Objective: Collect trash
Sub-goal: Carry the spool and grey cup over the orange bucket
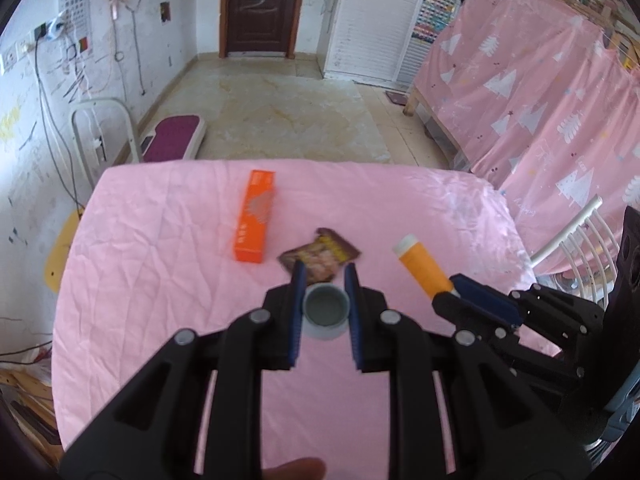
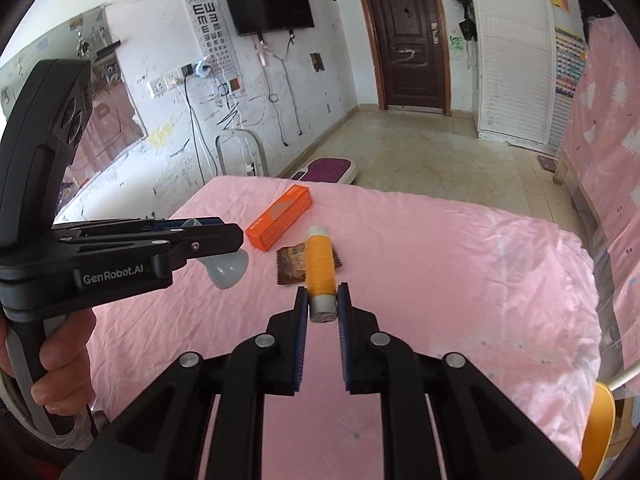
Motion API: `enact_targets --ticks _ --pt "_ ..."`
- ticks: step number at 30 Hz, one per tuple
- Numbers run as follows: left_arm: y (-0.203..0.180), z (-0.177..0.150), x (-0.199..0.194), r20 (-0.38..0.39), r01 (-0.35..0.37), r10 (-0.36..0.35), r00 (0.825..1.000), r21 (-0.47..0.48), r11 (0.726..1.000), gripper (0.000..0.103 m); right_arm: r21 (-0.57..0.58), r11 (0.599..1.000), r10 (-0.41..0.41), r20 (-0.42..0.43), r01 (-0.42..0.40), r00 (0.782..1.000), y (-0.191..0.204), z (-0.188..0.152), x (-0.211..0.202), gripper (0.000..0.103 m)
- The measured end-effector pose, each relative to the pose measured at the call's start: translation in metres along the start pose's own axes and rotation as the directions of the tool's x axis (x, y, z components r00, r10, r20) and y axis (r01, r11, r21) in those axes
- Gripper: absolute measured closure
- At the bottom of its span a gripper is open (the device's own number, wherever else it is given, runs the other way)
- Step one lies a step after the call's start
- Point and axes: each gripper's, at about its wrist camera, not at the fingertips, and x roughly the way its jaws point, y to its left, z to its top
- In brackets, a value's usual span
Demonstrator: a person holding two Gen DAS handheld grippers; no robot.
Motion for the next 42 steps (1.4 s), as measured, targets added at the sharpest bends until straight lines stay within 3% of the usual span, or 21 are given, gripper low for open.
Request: enact_targets --ticks 11,22,30,37,42 --pt "-0.083 -0.001 -0.005 0.008 0.032 -0.034 0.999 0.139 0.99 0.085 0.14 0.988 -0.073 0.112 0.057 0.991 -0.062 -0.033 -0.069 0.099" --pt "-0.177 -0.011 0.004 -0.017 0.09 -0.089 0.996 0.291 0.952 0.085 0.289 0.946 -0.202 0.166 0.149 0.965 -0.139 -0.081 -0.137 0.099" --pt "-0.24 -0.025 0.013 -0.042 0.137 -0.131 0.99 0.391 0.91 0.085 0.379 0.902 -0.283 0.155 0.208 0.946 -0.191 -0.122 -0.167 0.099" --pt "-0.284 -0.035 0.017 -0.086 0.255 -0.243 0.966 0.441 0.861 0.085 0.435 0.855 -0.355 0.094 0.282 0.93 -0.228 -0.15 -0.17 0.099" --pt "-0.31 -0.04 0.024 -0.113 0.302 -0.283 0.953 0.456 0.837 0.085 0.478 0.834 -0.351 0.073 0.276 0.934 -0.247 -0.166 -0.166 0.099"
